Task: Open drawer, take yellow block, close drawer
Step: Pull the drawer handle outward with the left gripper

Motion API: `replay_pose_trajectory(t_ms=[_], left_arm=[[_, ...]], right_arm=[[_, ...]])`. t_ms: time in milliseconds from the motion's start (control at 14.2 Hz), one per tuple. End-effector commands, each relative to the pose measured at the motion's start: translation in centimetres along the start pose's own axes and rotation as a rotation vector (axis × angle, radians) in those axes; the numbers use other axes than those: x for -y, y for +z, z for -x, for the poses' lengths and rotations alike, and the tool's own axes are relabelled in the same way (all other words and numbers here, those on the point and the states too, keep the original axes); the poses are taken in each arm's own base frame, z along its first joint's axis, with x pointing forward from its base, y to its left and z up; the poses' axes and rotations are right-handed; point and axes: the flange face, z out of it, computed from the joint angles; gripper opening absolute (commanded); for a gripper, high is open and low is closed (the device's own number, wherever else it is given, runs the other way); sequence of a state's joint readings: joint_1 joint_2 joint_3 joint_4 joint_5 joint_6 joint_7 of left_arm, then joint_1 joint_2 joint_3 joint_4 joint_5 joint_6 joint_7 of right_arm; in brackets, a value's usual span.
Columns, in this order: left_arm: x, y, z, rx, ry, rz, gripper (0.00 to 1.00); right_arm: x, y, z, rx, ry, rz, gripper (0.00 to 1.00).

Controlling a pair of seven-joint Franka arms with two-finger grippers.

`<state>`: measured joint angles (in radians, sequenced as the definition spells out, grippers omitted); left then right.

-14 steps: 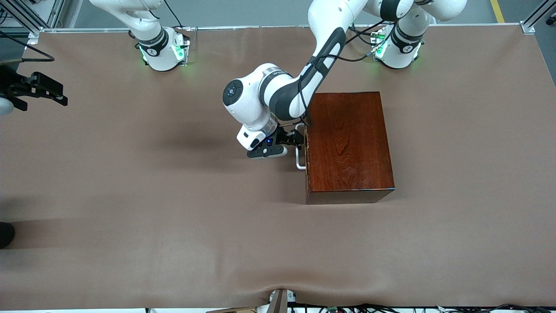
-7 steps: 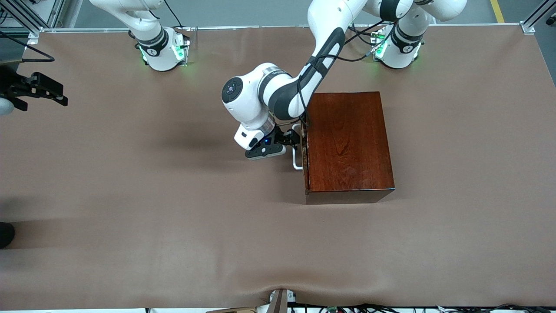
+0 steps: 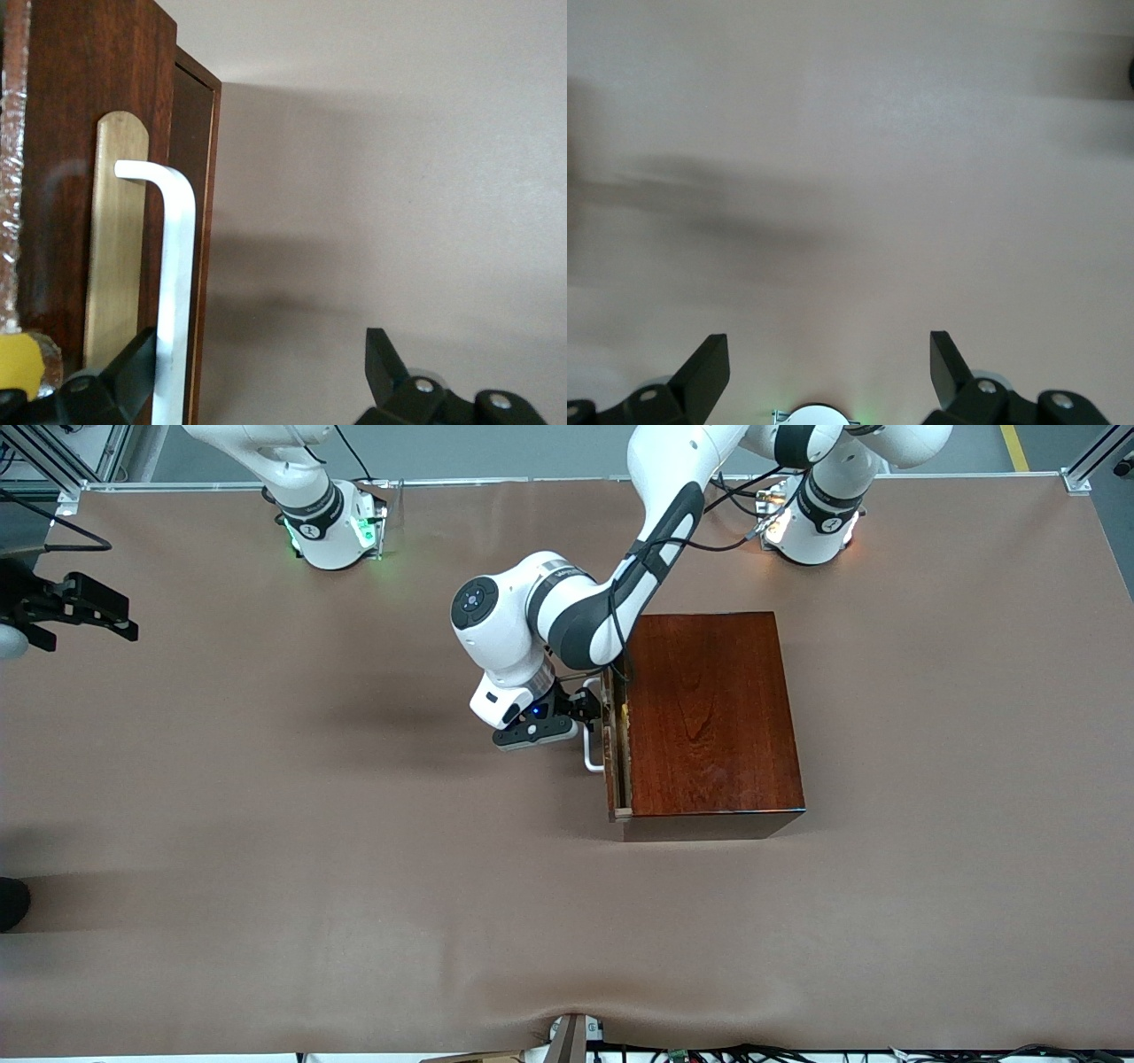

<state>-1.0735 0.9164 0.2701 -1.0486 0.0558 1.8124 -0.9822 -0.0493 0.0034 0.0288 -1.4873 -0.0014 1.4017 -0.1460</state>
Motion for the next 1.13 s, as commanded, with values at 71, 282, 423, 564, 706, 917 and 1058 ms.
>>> replay_pose_trajectory(t_ms=[71,282,423,564,706,917,1058], left_arm=[[-1.4,-0.4,1.0,0.004,-0.008,0.050,1.00],[-2.1,-0.8,1.3,-0.007,-0.009,0.085,1.00],[-2.3,-1.0,1.3,-0.015,-0.015,0.102,1.00],[-2.4,-1.0,1.3,-0.016,-0.016,0.107,1.00],[-2.8,-1.3,1.6,-0.021,-0.028,0.129,1.00],[-3.5,-1.3,1.8,-0.033,-0.048,0.166,1.00],[-4.0,-1.4,2.2,-0.030,-0.060,0.185,1.00]], right_arm=[[-0.2,-0.3,-0.1,-0.006,0.009,-0.009,1.00],[-0.4,-0.2,-0.2,-0.001,0.010,-0.010,1.00],[-0.8,-0.1,-0.2,-0.001,0.018,-0.009,1.00],[-1.1,0.1,-0.3,0.000,0.023,-0.010,1.00],[-1.3,0.8,-0.7,0.015,0.023,-0.013,1.00],[-0.7,1.1,-0.9,0.025,0.010,-0.008,1.00],[-0.4,1.0,-1.1,0.020,0.003,0.008,1.00]])
